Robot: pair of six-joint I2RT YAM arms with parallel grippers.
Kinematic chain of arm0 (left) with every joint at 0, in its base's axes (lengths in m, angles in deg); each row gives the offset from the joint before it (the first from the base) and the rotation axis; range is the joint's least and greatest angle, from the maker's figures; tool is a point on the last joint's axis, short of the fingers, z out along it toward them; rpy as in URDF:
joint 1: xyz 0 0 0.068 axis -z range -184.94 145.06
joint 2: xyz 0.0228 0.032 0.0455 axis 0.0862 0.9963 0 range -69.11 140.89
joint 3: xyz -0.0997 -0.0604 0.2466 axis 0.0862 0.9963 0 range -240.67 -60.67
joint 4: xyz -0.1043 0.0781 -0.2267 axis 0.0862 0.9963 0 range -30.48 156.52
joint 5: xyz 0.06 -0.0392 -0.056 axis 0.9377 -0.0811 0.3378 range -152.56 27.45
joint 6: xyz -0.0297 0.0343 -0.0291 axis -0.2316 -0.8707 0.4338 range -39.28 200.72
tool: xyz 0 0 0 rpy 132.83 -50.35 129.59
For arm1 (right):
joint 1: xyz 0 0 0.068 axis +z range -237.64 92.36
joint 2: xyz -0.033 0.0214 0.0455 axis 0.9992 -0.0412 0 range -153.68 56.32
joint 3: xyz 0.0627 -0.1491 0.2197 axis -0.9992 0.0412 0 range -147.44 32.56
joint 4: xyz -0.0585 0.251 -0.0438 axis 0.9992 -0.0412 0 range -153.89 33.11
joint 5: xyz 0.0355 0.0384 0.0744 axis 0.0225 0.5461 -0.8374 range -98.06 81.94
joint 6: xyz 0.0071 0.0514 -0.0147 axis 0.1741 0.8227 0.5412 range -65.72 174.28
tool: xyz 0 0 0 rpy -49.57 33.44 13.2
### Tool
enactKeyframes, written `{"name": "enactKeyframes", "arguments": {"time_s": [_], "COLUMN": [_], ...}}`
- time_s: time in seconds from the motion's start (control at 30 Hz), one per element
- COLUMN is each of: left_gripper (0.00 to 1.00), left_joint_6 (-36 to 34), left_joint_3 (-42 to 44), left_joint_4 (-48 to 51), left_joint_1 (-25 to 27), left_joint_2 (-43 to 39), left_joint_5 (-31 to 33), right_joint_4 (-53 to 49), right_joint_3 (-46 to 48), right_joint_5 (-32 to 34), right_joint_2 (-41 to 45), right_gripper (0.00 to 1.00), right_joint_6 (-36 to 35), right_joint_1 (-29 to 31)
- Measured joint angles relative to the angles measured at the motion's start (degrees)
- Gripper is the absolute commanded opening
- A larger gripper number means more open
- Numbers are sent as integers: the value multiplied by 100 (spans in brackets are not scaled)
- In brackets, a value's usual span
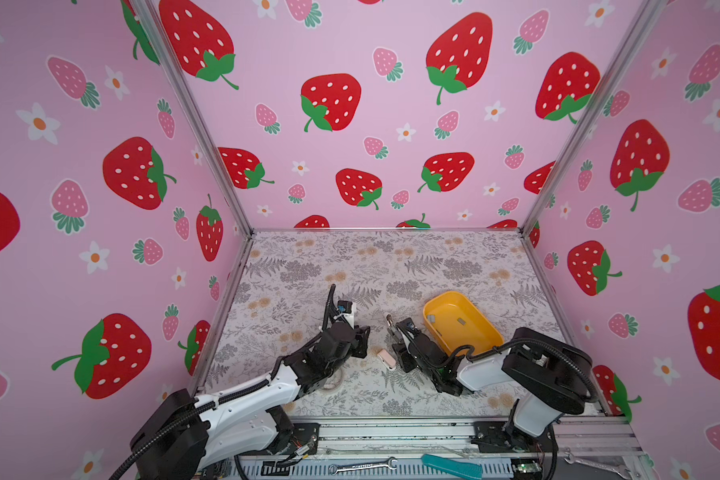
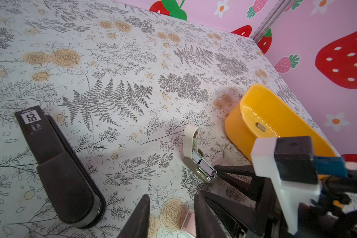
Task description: Load the staples into the stapler
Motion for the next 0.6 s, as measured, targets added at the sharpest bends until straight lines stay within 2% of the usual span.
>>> {"name": "enactKeyframes", "arguments": {"time_s": [0.03,0.17,0.27,0.6], "left_gripper": [38,38,38,37], "left_joint_6": [-2,-4,-11,-66], "left_joint_3": [-26,-234,-433,-1217], "left_joint_4": [2,20,7,-197], "left_joint_1": [-15,-46,-90,-717], "left_joint_2": [55,315,494,1770], "left_joint_5": [-20,-127,-190,-592], "right_joint_4": [31,131,153,157], "right_joint_3": [-4,-35,-52,-61], "right_joint_5": [2,28,33,13], "right_joint_2": [-22,-116,-144,-151], "right_gripper": [52,40,35,25], "right_joint_6": [2,-4,7,-39], "right_joint_1": [-11,-37,-42,-50]}}
